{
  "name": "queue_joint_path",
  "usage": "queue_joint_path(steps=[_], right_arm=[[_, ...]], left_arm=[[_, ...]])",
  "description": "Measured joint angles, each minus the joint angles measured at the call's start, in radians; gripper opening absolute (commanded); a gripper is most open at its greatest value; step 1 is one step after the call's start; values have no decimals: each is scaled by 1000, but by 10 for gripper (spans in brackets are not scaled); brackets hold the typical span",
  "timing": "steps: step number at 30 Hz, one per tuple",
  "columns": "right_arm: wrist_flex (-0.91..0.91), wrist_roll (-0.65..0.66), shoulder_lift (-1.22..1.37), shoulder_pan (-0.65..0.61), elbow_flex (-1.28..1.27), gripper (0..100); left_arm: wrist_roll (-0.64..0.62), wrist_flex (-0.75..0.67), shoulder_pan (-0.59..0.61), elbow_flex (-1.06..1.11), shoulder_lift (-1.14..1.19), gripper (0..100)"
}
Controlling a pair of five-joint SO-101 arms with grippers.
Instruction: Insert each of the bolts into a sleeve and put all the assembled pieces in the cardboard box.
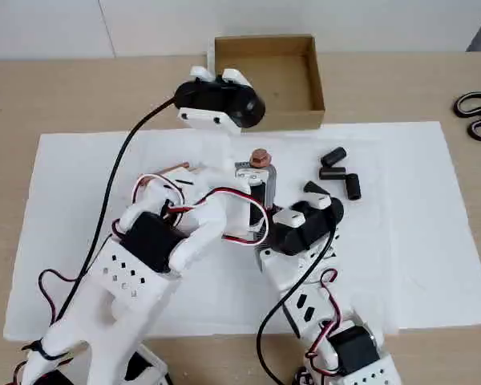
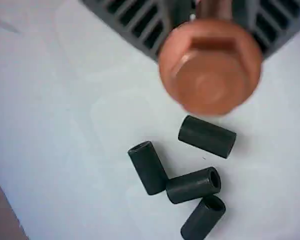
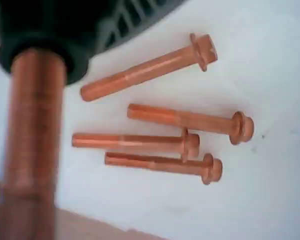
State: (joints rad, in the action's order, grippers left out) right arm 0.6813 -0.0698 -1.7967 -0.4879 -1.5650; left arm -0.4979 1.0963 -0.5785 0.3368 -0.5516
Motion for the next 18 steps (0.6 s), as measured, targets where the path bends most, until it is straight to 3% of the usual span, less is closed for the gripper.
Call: queue_joint_path(steps=[18], right_arm=[[0,0,0,-6,0,4]], left_arm=[[0,48,-3,41,0,6]])
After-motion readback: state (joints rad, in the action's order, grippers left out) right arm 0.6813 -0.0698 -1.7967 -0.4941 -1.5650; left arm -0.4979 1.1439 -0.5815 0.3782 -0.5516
